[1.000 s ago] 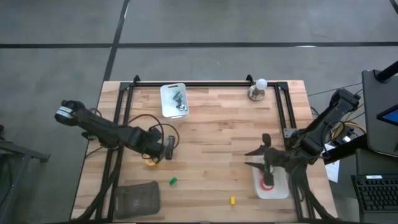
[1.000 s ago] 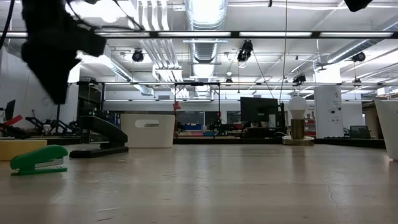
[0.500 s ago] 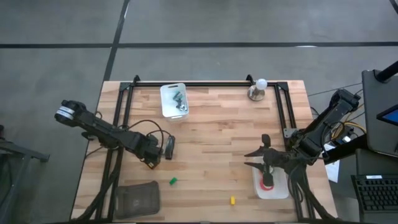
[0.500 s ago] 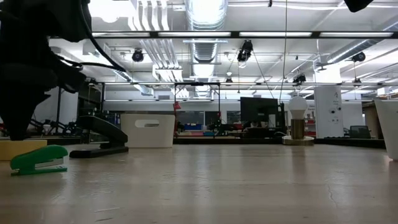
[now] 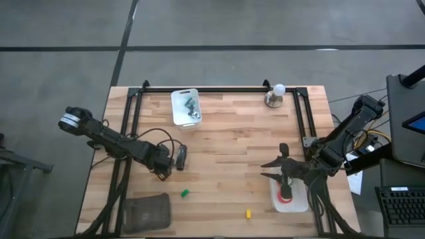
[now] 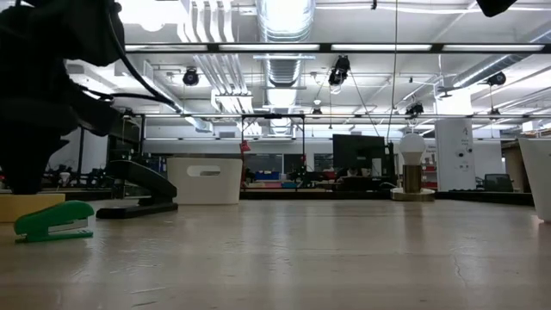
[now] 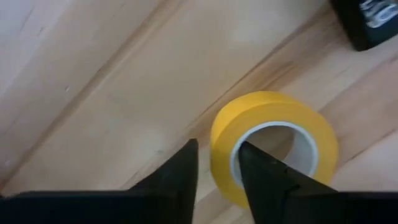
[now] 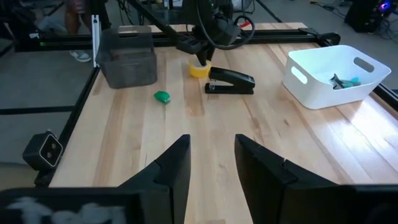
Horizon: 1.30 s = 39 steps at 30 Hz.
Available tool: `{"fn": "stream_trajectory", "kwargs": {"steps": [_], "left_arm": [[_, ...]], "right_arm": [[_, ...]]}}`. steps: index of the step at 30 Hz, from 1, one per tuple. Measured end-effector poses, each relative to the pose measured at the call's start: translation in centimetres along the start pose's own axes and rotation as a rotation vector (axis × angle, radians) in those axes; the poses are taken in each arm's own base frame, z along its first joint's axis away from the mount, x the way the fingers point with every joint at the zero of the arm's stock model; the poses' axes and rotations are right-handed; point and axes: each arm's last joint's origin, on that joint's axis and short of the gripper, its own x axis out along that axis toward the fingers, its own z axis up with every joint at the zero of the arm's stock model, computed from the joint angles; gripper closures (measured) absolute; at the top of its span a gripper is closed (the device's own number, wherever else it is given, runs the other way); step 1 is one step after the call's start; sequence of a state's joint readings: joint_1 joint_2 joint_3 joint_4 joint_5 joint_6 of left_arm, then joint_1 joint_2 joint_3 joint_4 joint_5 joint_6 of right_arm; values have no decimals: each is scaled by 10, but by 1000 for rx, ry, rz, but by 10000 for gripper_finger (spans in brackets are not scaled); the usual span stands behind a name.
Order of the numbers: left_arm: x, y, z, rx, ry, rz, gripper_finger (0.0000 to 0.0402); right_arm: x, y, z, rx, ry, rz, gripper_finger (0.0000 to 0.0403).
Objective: Pick and place Stapler, Stapler remover, tape
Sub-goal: Put the yellow tape into the bottom white bin
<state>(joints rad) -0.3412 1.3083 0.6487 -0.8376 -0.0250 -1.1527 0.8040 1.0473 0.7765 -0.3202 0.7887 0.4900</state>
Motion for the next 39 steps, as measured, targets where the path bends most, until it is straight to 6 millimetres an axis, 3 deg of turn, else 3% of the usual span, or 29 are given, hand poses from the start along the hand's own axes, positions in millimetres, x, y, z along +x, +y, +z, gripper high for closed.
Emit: {"fn": "stream_trajectory", "kwargs": {"steps": [6,13,17,22,30,39], "left_arm": [[0,-2,1,31,-12,-21,371],[-6,-3,2,58,-8,-12,362],[-20,-10,5,82,-14,-23,344],[-44,-21,12,133,-74,-46,367],[-84,-51,34,260,-464,-154,353],[-113,-94,56,459,-959,-492,363]], "right_arm": [[2,-2,1,3,-2,-11,294],[5,-6,3,6,-3,-34,307],[5,-6,3,-3,-3,-36,315],[5,-6,3,-4,-5,-34,326],[7,-5,2,4,-11,-34,339],[36,4,-2,-60,-46,-64,344]]}}
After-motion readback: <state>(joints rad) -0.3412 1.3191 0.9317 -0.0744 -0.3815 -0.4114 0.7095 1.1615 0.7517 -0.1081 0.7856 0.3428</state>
